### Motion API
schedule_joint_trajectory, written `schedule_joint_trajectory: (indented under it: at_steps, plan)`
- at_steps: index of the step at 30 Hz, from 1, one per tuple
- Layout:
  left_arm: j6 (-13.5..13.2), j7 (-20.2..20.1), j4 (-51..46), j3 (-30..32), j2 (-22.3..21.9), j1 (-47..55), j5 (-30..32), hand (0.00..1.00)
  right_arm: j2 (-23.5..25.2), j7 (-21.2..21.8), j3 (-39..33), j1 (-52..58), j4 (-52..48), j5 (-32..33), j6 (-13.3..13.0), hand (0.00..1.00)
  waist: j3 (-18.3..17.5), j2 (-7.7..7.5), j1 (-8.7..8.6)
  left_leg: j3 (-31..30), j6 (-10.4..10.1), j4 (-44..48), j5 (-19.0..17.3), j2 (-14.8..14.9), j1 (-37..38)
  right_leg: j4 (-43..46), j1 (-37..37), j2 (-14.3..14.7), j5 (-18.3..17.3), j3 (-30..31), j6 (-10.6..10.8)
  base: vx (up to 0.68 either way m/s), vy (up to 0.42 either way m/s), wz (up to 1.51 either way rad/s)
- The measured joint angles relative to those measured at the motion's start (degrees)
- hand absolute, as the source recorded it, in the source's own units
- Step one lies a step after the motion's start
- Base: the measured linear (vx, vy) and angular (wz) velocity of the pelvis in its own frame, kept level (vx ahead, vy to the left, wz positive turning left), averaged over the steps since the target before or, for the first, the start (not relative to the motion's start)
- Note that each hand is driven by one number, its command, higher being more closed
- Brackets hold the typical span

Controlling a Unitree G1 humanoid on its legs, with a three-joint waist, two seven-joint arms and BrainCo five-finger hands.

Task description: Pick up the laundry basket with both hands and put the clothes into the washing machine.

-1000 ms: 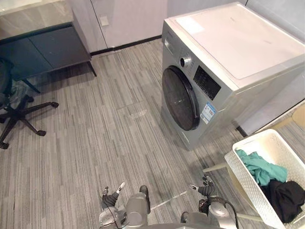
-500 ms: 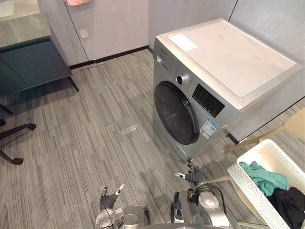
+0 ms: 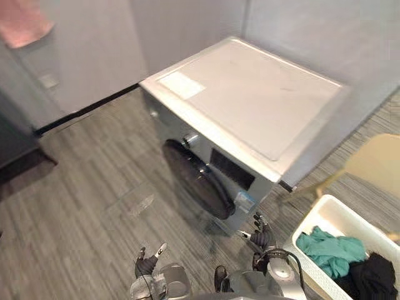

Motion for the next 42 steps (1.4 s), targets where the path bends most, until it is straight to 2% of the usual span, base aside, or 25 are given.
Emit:
schedule_joint_trajectory:
  at_steps: [1, 3, 5, 8, 9, 10, 11, 12, 13, 16, 18, 19, 20, 21, 22, 23, 25, 26, 27, 28, 30, 33, 36, 39, 42]
  plan:
    - [0.0, 0.1, 0.0, 0.0, 0.1, -0.1, 0.0, 0.0, 0.0, 0.0, 0.0, 0.3, 0.8, -0.1, 0.1, 0.0, 0.0, -0.24, 0.01, -0.5, -0.9, -1.8, -1.0, -0.2, -0.5, 0.0, 0.5, -0.4, 0.0, 1.4, 0.0, 0.23, 0.125, -0.98]
    - [-0.2, 0.5, 0.2, -0.1, 0.3, -0.2, 0.0, 0.0, 0.1, 0.0, 0.2, 1.0, 1.9, -1.1, 0.2, 0.0, 0.2, -0.7, -0.17, -4.1, -3.7, -11.7, -3.3, -1.5, -0.4, -0.5, 2.1, -1.4, 0.1, 5.2, 0.2, 0.21, 0.198, -0.94]
    - [-0.2, 1.2, 0.4, -0.3, 0.3, -0.1, 0.0, 0.0, 0.0, 0.0, 0.2, 2.1, 1.9, -2.1, 0.2, 0.0, 0.0, -0.69, -0.27, -12.1, -5.3, -29.3, -4.0, -3.1, 1.1, -0.2, 1.7, -1.9, -0.1, 9.5, 2.0, 0.15, 0.272, -1.02]
    - [-0.2, 1.3, 0.5, -0.2, 0.2, -0.1, -0.1, 0.0, -0.1, -0.3, 0.2, 2.4, 1.6, -2.2, 0.2, 0.0, -0.3, -0.38, -0.4, -19.5, -6.6, -39.7, -3.3, -3.1, 2.5, 1.7, 0.1, -2.3, -2.0, 12.7, 5.3, 0.06, 0.288, -0.79]
    - [-0.5, 1.4, 1.0, -0.2, -0.5, -0.1, -0.1, 0.0, -0.6, -0.7, 0.2, 2.9, 0.7, -2.2, 0.1, 0.0, -0.9, 0.51, -0.47, -21.5, -8.6, -42.4, -2.0, -3.0, 3.4, 2.8, -1.2, -2.4, -3.8, 13.7, 6.7, 0.01, 0.396, -0.7]
    - [-0.5, 1.4, 2.7, -1.5, -1.0, -0.1, 0.0, 0.0, -1.4, -1.1, 0.1, 3.5, -0.3, -2.2, 0.1, 0.0, -2.1, 2.35, -0.74, -21.4, -9.7, -44.9, -0.9, -2.6, 5.1, 4.4, -2.4, -2.6, -6.0, 13.9, 7.8, 0.01, 0.43, -0.63]
    - [-0.4, 1.3, 3.1, -2.1, -1.4, 0.1, 0.0, 0.0, -1.8, -1.1, 0.1, 4.1, -0.9, -2.2, 0.1, 0.0, -2.6, 3.27, -1.37, -20.2, -14.0, -46.4, -2.5, -2.2, 6.0, 5.6, -2.9, -2.8, -7.0, 13.6, 8.8, 0.06, 0.545, -0.4]
    - [-0.6, 1.5, 3.0, -1.1, -0.5, -0.3, 0.1, 0.0, -0.7, -1.0, 0.3, 4.5, -1.2, -2.2, 0.5, 0.0, -2.4, 0.68, -1.95, -17.1, -13.4, -45.7, -2.8, -4.7, 6.8, 8.0, -3.4, -6.3, -8.5, 13.9, 10.9, 0.07, 0.483, -0.37]
    - [-0.6, 1.9, 2.9, -0.8, 0.2, -0.2, 0.1, 0.0, 0.0, -1.0, 1.1, 5.9, -2.7, -2.2, 0.5, 0.0, -3.1, -0.61, -1.86, -14.9, -12.4, -44.7, -3.4, -7.0, 7.5, 8.6, -3.7, -9.1, -8.7, 14.1, 12.7, 0.07, 0.446, -0.51]
    - [-0.7, 2.4, 2.6, -0.6, -0.1, -0.4, 0.2, 0.0, 0.6, -0.9, 3.9, 6.5, -5.2, -2.5, 0.4, 0.0, -3.6, -2.17, -1.88, -9.5, -9.9, -40.5, -5.5, -9.2, 8.0, 7.3, -3.8, -12.7, -6.4, 14.7, 15.2, 0.02, 0.277, -0.69]
    - [-0.8, 2.4, 2.6, -0.6, -0.9, -1.4, 0.2, 0.0, 0.9, -0.9, 4.0, 6.3, -6.1, -3.6, -0.1, 0.0, -3.0, -1.27, -1.67, -7.0, -9.0, -39.2, -6.6, -9.5, 7.4, 5.9, -4.8, -12.8, -4.1, 16.6, 15.7, -0.06, 0.248, -0.8]
    - [-0.9, 2.4, 2.5, -0.6, -1.3, -1.8, 0.2, 0.0, 0.9, -0.7, 4.3, 5.7, -5.7, -4.3, 0.0, 0.0, -3.0, -1.43, -1.54, -4.7, -8.7, -39.2, -6.7, -9.6, 6.5, 4.8, -6.4, -13.0, -1.7, 18.7, 16.4, -0.15, 0.297, -1.21]
    - [-1.2, 2.5, 2.6, -0.7, -1.5, -2.2, 0.2, 0.0, 0.8, -0.7, 4.7, 4.9, -5.2, -4.5, 0.1, 0.0, -2.7, -1.39, -1.54, -2.6, -8.0, -39.4, -7.1, -9.6, 5.5, 3.4, -8.5, -13.4, 1.2, 18.9, 16.2, -0.15, 0.228, -1.17]
    - [-1.3, 2.4, 2.7, -0.8, -1.5, -2.5, 0.2, 0.0, 0.8, -0.6, 4.7, 4.4, -4.8, -4.5, 0.1, 0.0, -2.6, -1.46, -1.53, -1.4, -7.6, -39.4, -7.3, -9.5, 5.0, 2.8, -9.7, -13.7, 2.7, 17.9, 15.8, -0.2, 0.246, -1.15]
    - [-1.3, 2.4, 3.4, -1.0, -1.5, -3.3, 0.1, 0.0, 0.6, -0.4, 4.8, 3.4, -3.4, -4.6, 0.1, 0.0, -2.4, -1.42, -1.47, 0.8, -6.7, -39.6, -7.0, -8.8, 4.0, -0.1, -10.9, -14.8, 5.8, 13.8, 14.4, -0.16, 0.14, -0.96]
    - [-1.4, 2.4, 4.9, -1.6, -0.9, -4.5, 0.1, 0.0, -0.4, -0.1, 5.3, 2.2, -1.6, -4.7, 0.1, 0.0, -1.8, -1.39, -1.47, 3.1, -5.0, -40.9, -6.2, -9.0, 3.4, -0.4, -11.3, -16.5, 5.9, 6.6, 13.4, -0.24, 0.124, -0.76]
    - [-1.4, 2.4, 7.2, -2.0, 0.0, -6.0, 0.1, 0.0, -2.7, 0.3, 7.2, 1.0, 2.4, -5.7, 0.1, 0.0, -1.7, -1.43, -1.16, 4.1, -4.4, -42.7, -5.3, -9.3, 4.0, 1.6, -10.1, -18.0, 3.2, -1.4, 11.8, -0.2, 0.088, -0.35]
    - [-1.3, 2.4, 7.4, -2.1, 0.2, -6.2, 0.1, 0.0, -3.1, 0.3, 7.4, 0.8, 2.9, -6.0, 0.1, 0.0, -1.6, -1.53, -0.74, 4.1, -4.6, -43.3, -5.1, -9.7, 4.3, 0.4, -9.4, -17.9, 3.0, -2.1, 11.9, -0.1, 0.052, -0.36]
    - [-1.4, 2.4, 7.4, -2.1, 0.6, -6.4, 0.1, 0.0, -3.8, 0.3, 7.5, -0.6, 3.9, -6.6, 0.1, 0.0, -1.3, -1.37, 0.05, 4.6, -4.9, -43.9, -4.5, -10.1, 4.0, -2.6, -8.8, -17.5, 4.1, -1.6, 13.4, -0.06, 0.014, -0.24]
    - [-1.4, 2.4, 7.5, -2.2, 0.6, -6.4, 0.1, 0.0, -4.4, 0.3, 7.5, -1.5, 4.1, -6.8, 0.1, 0.0, -1.3, -1.45, -0.1, 4.6, -4.9, -43.9, -4.2, -10.1, 3.6, -3.2, -8.9, -17.5, 4.7, -1.6, 13.8, -0.1, 0.0, -0.17]
    - [-1.9, 2.4, 8.3, -2.4, 0.8, -6.7, 0.1, 0.0, -6.1, 0.1, 8.0, -5.1, 4.1, -6.8, 0.0, 0.0, -0.2, 0.1, -0.16, 4.5, -4.9, -44.1, -3.4, -10.1, 2.3, -5.1, -9.5, -17.4, 6.3, -1.9, 14.1, -0.08, -0.011, -0.01]
    - [-2.0, 2.8, 10.2, -2.2, 1.2, -6.8, -0.7, 0.0, -7.1, -0.1, 10.5, -9.7, 4.0, -6.4, -0.2, 0.0, -0.1, 1.22, -0.03, 3.9, -5.2, -43.9, -2.7, -9.7, -1.0, -9.3, -10.7, -16.5, 9.6, -2.2, 14.4, -0.02, -0.012, -0.04]
    - [-1.9, 2.9, 11.7, -2.2, 2.6, -7.9, -1.5, 0.0, -6.5, 0.0, 13.2, -12.0, 3.5, -6.1, -1.5, 0.0, 0.7, 0.19, 0.25, 2.8, -5.2, -43.6, -2.3, -9.4, -1.9, -11.1, -10.0, -15.9, 10.5, -3.4, 14.2, 0.02, -0.015, 0.1]
    - [-1.9, 3.3, 11.7, -2.5, 3.0, -9.3, -1.7, 0.0, -6.4, 0.0, 15.1, -14.2, 3.5, -6.1, -2.1, 0.0, 1.8, -1.0, 1.39, 2.0, -5.0, -43.0, -2.2, -9.4, -2.0, -11.6, -9.2, -15.9, 10.7, -4.4, 14.0, 0.05, 0.002, 0.15]
    - [-2.1, 3.7, 11.5, -4.3, 3.5, -10.8, -1.7, 0.0, -6.6, -0.3, 16.2, -18.9, 3.5, -6.1, -2.4, 0.0, 3.2, -0.71, 1.47, 0.5, -4.4, -42.8, -1.7, -10.4, -3.0, -11.4, -9.4, -16.7, 10.7, -5.3, 14.0, 0.01, 0.034, 0.23]
